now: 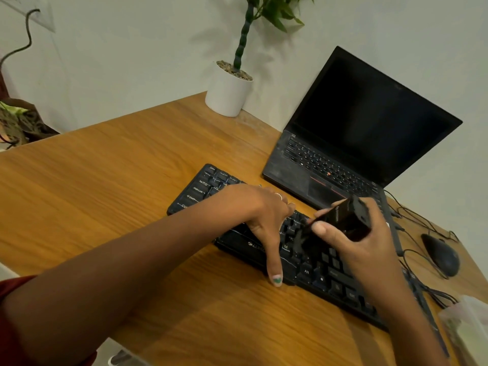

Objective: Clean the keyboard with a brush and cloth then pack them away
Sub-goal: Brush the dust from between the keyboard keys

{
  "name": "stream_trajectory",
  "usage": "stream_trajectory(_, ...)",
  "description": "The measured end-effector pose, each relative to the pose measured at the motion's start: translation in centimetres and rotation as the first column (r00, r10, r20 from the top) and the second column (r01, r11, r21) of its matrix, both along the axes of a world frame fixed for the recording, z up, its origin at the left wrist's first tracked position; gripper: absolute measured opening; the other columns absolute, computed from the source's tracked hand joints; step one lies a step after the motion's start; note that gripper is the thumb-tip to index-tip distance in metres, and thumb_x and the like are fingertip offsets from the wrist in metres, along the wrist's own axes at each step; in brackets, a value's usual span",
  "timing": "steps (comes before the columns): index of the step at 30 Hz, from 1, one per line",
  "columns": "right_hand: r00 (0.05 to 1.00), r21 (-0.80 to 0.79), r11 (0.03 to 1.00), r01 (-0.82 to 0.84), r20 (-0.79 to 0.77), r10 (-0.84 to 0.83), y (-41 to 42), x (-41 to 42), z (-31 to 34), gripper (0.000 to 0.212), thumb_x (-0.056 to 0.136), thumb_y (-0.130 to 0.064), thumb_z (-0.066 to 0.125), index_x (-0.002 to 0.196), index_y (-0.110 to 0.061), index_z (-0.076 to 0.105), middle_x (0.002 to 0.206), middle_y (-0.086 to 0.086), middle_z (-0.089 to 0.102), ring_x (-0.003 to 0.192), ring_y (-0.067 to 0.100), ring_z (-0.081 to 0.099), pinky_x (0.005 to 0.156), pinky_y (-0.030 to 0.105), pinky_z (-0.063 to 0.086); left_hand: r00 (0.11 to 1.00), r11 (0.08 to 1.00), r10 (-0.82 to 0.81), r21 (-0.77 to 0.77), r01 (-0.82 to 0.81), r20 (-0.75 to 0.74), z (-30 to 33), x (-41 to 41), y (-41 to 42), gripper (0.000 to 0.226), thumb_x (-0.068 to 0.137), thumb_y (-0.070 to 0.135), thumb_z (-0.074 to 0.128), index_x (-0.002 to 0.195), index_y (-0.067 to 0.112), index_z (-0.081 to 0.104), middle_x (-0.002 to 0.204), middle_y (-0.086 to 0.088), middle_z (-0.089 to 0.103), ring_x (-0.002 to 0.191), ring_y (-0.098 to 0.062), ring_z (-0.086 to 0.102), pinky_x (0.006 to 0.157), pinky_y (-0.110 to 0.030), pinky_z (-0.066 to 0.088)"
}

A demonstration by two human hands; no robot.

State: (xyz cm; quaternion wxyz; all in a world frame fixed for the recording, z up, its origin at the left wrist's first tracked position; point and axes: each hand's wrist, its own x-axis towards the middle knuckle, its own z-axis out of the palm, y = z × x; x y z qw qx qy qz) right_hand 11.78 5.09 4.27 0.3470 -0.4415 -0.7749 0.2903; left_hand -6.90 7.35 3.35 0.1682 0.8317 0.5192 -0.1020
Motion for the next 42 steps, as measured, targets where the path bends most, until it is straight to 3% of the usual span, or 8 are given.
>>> stream_trajectory(3, 0.975, -0.204, 0.955, -0.214, 0.006, 0.22, 0.2, 1.2, 1.3, 0.079, 0.044, -0.064, 0.08, 0.103, -0.02, 0.054, 0.105, 0.0, 0.07, 0.099, 0.016, 0.066, 0.075, 0.031, 0.056, 1.0, 1.0, -0.003, 0.003, 0.003, 0.006, 0.0, 0.1, 0.0, 0.136, 0.059, 0.071, 0.076, 0.155, 0.017, -0.004, 0.163, 0.0, 0.003, 0.147, -0.027, 0.009, 0.119, -0.048, 0.018)
stream_trajectory(12, 0.988, -0.19, 0.969, -0.156, -0.05, 0.149, 0.4, 1.4, 0.6, 0.08, 0.046, -0.064, 0.079, 0.106, -0.018, 0.052, 0.105, 0.0, 0.07, 0.098, 0.015, 0.067, 0.07, 0.026, 0.056, 1.0, 1.0, 0.004, 0.003, -0.004, -0.008, -0.1, 0.1, -0.1, 0.137, 0.058, 0.072, 0.075, 0.155, 0.016, -0.005, 0.163, -0.001, 0.002, 0.148, -0.028, 0.008, 0.119, -0.049, 0.018)
stream_trajectory(18, 0.995, 0.097, 0.991, 0.096, -0.01, -0.095, 0.6, 0.1, -0.4, 0.053, 0.057, -0.049, 0.076, 0.099, -0.028, 0.05, 0.094, -0.009, 0.065, 0.088, -0.009, 0.06, 0.064, 0.01, 0.047, 1.0, 1.0, 0.002, -0.004, -0.003, -0.007, -0.1, 0.1, -0.1, 0.137, 0.058, 0.073, 0.074, 0.155, 0.018, -0.005, 0.163, 0.0, 0.002, 0.148, -0.028, 0.008, 0.118, -0.05, 0.02)
stream_trajectory(22, 0.986, -0.16, 0.973, -0.164, -0.003, 0.165, 0.3, 0.6, 0.9, 0.072, 0.047, -0.062, 0.08, 0.101, -0.021, 0.054, 0.101, -0.001, 0.069, 0.094, 0.011, 0.067, 0.072, 0.026, 0.057, 1.0, 1.0, -0.001, 0.011, 0.001, -0.008, 0.0, 0.1, -0.2, 0.135, 0.06, 0.072, 0.074, 0.155, 0.017, -0.004, 0.163, -0.001, 0.003, 0.147, -0.028, 0.009, 0.118, -0.048, 0.019)
stream_trajectory(27, 0.995, 0.15, 0.987, 0.052, 0.072, -0.064, 1.3, -0.9, -0.1, 0.054, 0.055, -0.054, 0.077, 0.096, -0.035, 0.047, 0.093, -0.011, 0.065, 0.089, -0.007, 0.06, 0.07, 0.013, 0.045, 1.0, 1.0, -0.005, 0.005, 0.005, -0.003, 0.0, 0.1, -0.1, 0.135, 0.06, 0.073, 0.074, 0.155, 0.018, -0.004, 0.162, 0.0, 0.004, 0.147, -0.028, 0.011, 0.118, -0.049, 0.021)
stream_trajectory(32, 0.983, -0.18, 0.971, -0.155, 0.071, 0.17, 1.1, -0.2, 1.7, 0.071, 0.045, -0.058, 0.081, 0.1, -0.023, 0.054, 0.097, -0.005, 0.069, 0.09, 0.006, 0.066, 0.066, 0.017, 0.054, 1.0, 1.0, 0.001, 0.001, -0.001, 0.007, -0.1, 0.0, -0.1, 0.134, 0.059, 0.072, 0.075, 0.155, 0.019, -0.002, 0.163, -0.001, 0.003, 0.148, -0.028, 0.008, 0.119, -0.05, 0.019)
stream_trajectory(38, 0.987, 0.16, 0.978, 0.132, 0.074, -0.145, 2.5, -2.4, -0.2, 0.047, 0.057, -0.049, 0.075, 0.091, -0.035, 0.046, 0.089, -0.012, 0.063, 0.081, -0.006, 0.06, 0.064, 0.011, 0.043, 1.0, 1.0, 0.003, -0.005, -0.003, 0.004, 0.1, 0.0, -0.2, 0.133, 0.059, 0.072, 0.074, 0.155, 0.022, -0.002, 0.163, 0.001, 0.004, 0.147, -0.028, 0.012, 0.117, -0.049, 0.022)
stream_trajectory(42, 0.996, -0.087, 0.996, 0.036, 0.089, -0.028, 1.9, -2.3, 1.4, 0.052, 0.051, -0.049, 0.075, 0.092, -0.027, 0.052, 0.085, -0.006, 0.064, 0.076, 0.0, 0.063, 0.061, 0.015, 0.045, 0.999, 1.0, 0.016, -0.013, -0.016, 0.033, -0.2, 0.0, 0.0, 0.134, 0.055, 0.073, 0.076, 0.156, 0.026, 0.002, 0.162, 0.003, 0.01, 0.146, -0.028, 0.017, 0.116, -0.051, 0.024)
